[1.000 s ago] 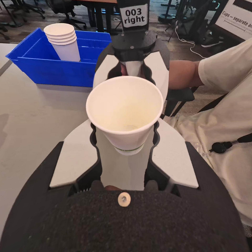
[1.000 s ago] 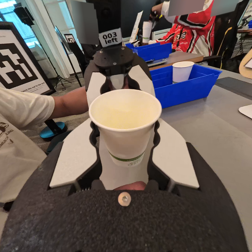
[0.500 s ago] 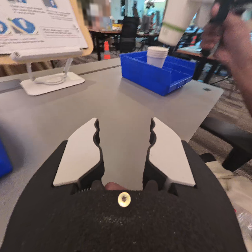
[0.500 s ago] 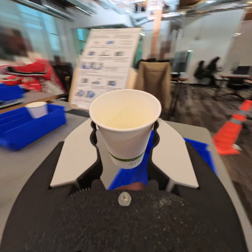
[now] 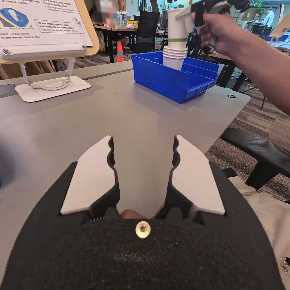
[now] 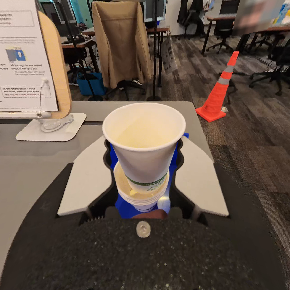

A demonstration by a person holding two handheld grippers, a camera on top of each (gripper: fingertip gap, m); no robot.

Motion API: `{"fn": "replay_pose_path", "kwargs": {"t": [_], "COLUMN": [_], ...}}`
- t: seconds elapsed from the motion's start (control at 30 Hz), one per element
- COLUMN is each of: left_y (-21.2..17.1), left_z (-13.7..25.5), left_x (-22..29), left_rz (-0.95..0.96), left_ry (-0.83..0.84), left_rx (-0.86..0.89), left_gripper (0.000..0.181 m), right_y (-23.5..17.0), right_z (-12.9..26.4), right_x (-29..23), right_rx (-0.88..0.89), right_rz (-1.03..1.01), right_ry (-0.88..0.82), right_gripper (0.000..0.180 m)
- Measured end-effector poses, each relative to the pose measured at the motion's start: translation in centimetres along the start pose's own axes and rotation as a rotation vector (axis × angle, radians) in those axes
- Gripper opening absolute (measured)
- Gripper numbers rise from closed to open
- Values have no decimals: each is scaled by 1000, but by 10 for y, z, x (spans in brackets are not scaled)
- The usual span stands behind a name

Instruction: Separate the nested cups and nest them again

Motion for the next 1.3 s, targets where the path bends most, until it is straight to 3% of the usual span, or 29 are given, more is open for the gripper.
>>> {"fn": "replay_pose_path", "kwargs": {"t": [0.63,1.3], "left_y": [-6,-15], "left_z": [2,-2], "left_x": [-11,-2], "left_rz": [-43,-78], "left_ry": [39,9], "left_rx": [-32,-74], "left_gripper": [71,71], "right_y": [-54,-73], "right_z": [6,21], "right_x": [6,6], "right_rx": [-411,-520], "right_rz": [74,123], "right_ry": [52,125], "right_gripper": [82,88]}}
Point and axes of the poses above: each gripper's, where its closed fingertips meet, z back along the fingers, y out of its top, x = y × z across the jaws, the point moved 1 cm from there along z, back along the fingers, and after that the axes turned 7 degrees about x, right-handed, at the moved point
